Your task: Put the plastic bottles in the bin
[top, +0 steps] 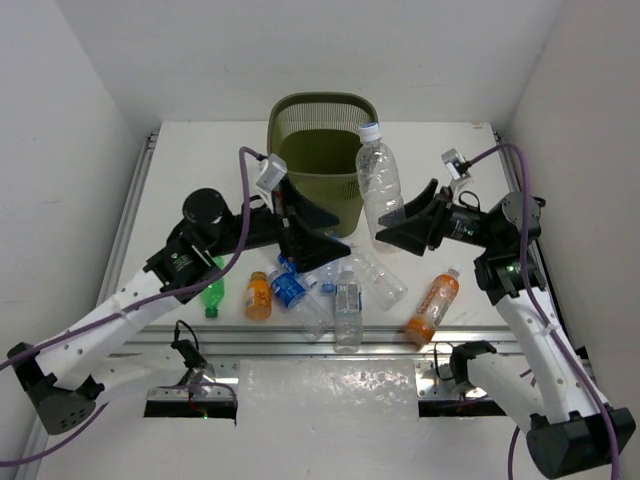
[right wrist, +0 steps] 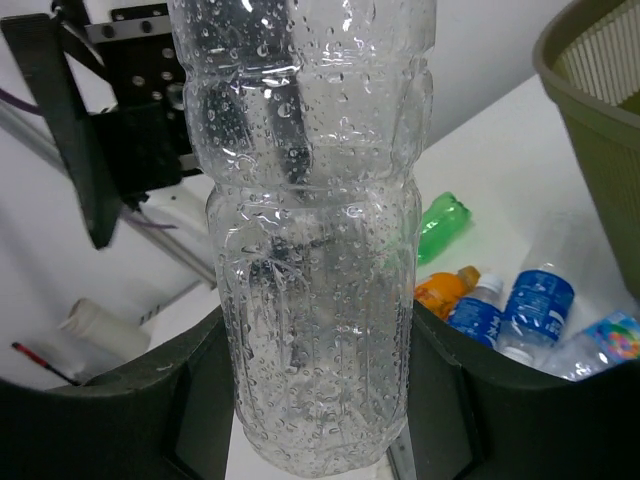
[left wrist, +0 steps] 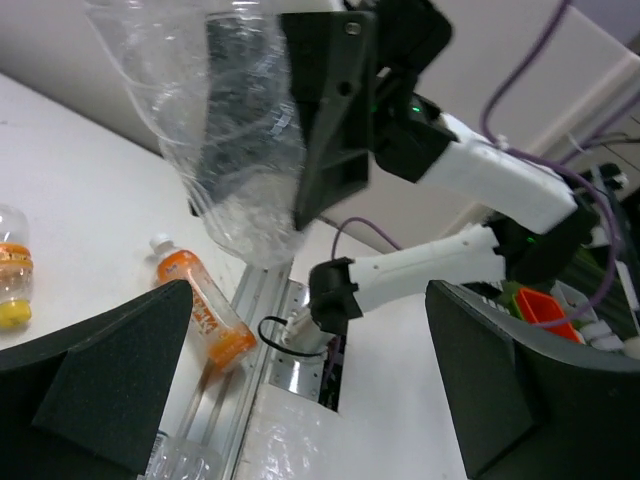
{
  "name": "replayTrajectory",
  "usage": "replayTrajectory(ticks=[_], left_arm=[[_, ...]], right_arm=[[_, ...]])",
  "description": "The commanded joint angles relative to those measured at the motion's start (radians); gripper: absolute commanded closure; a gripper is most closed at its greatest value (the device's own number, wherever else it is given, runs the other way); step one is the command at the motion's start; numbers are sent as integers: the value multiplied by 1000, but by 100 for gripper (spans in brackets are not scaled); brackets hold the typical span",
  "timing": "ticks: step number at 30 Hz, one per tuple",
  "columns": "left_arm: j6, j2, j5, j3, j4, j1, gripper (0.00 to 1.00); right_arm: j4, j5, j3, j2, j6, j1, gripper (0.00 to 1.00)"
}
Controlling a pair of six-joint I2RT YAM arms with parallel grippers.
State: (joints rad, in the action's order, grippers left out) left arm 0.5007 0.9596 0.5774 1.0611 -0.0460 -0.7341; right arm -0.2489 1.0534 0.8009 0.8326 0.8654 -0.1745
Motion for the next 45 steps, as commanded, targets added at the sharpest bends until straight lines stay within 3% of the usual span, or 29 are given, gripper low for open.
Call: replayTrajectory(ticks=[1,11,12,13,14,15,16,17,18,19,20,21,22,24,27,30,32,33,35,36,38,45], left_arm=[[-33,27,-167,63,-89,-33,0],[-40,232,-237,260,-164,-45,1],[-50,241,-247,275,-161,-45,8],[-53,249,-249,287,-161,-45,8],[-60,258,-243,304,-137,-45,49],[-73,269,-252,328,-108,-45,77],[-76,290,-275,371,-80,-45,96],[-85,298,-303,391,-15,-45,100],[-111,310,-401,443,30,-45,100],[-126,318,-471,473,138,-45,100],[-142,327,-538,500,177,-45,100],[-183,355,-700,564,219,-45,100],[-200,375,-784,600,285,-44,100],[-276,442,-966,680,317,-39,100],[-361,539,-1079,747,314,-19,100],[-383,648,-1067,826,347,28,97],[-380,709,-1035,855,373,64,80],[-373,726,-1028,858,383,87,60],[-361,770,-1007,858,391,111,34],[-347,787,-1007,859,397,139,6],[-320,830,-958,888,426,180,0],[-307,783,-909,909,472,180,0]], right_arm=[[-119,48,66,23,29,-46,81],[-1,20,132,122,-101,-215,81],[0,20,135,129,-104,-217,81],[0,19,135,134,-106,-217,80],[0,17,135,134,-106,-217,77],[14,10,135,132,-111,-217,68],[49,-50,138,128,-124,-217,51],[101,-114,145,102,-184,-215,1],[267,-204,159,86,-224,-215,1],[365,-433,184,68,-252,-214,1],[526,-569,193,36,-272,-215,1],[598,-705,199,20,-269,-215,1],[664,-948,205,5,-264,-215,1],[813,-1123,201,-36,-262,-215,1],[928,-1271,179,-73,-272,-214,1],[1019,-1343,135,-95,-214,-214,1],[1050,-1328,89,-113,-177,-214,1],[1051,-1322,68,-116,-158,-214,1],[1060,-1351,9,-121,-129,-212,1],[1088,-1377,-6,-109,-82,-214,1],[1103,-1438,-61,-93,-18,-214,1],[1077,-1503,-183,-14,78,-214,1]])
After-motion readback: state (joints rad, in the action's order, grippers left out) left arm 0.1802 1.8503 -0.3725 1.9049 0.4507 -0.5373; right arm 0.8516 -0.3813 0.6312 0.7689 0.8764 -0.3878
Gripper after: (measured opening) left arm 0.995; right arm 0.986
